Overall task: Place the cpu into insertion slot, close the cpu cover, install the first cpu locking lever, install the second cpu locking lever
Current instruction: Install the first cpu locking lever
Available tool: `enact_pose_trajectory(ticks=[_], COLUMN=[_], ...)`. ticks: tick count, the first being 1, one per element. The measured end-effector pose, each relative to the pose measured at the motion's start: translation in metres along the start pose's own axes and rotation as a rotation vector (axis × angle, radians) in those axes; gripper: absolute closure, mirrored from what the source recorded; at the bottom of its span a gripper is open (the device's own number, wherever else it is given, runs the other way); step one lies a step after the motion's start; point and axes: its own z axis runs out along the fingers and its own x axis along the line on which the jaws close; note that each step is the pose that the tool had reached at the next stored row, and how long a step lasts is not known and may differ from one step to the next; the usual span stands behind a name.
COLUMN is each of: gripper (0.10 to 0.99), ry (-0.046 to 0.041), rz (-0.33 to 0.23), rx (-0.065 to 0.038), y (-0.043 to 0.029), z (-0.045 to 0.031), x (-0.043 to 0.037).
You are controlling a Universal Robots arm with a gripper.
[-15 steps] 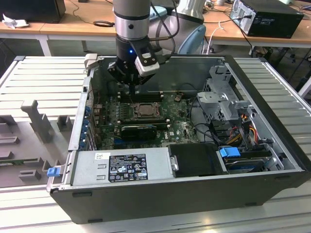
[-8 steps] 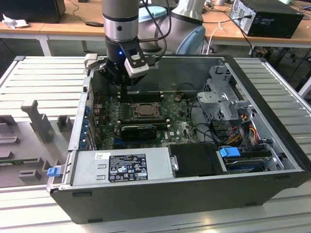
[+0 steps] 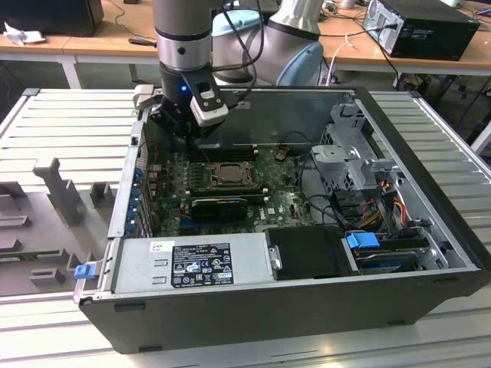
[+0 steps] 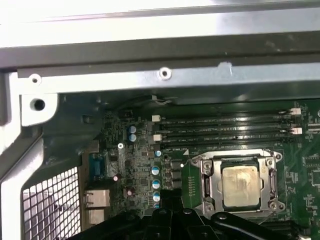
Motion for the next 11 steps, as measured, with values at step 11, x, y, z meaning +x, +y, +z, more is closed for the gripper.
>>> enact_pose_trajectory(ticks=[11], gripper=[0.98], ry=[0.0005], rz=[-0.013], rx=[-0.002], y=[0.0229], z=[0.0031], x=[0.0025])
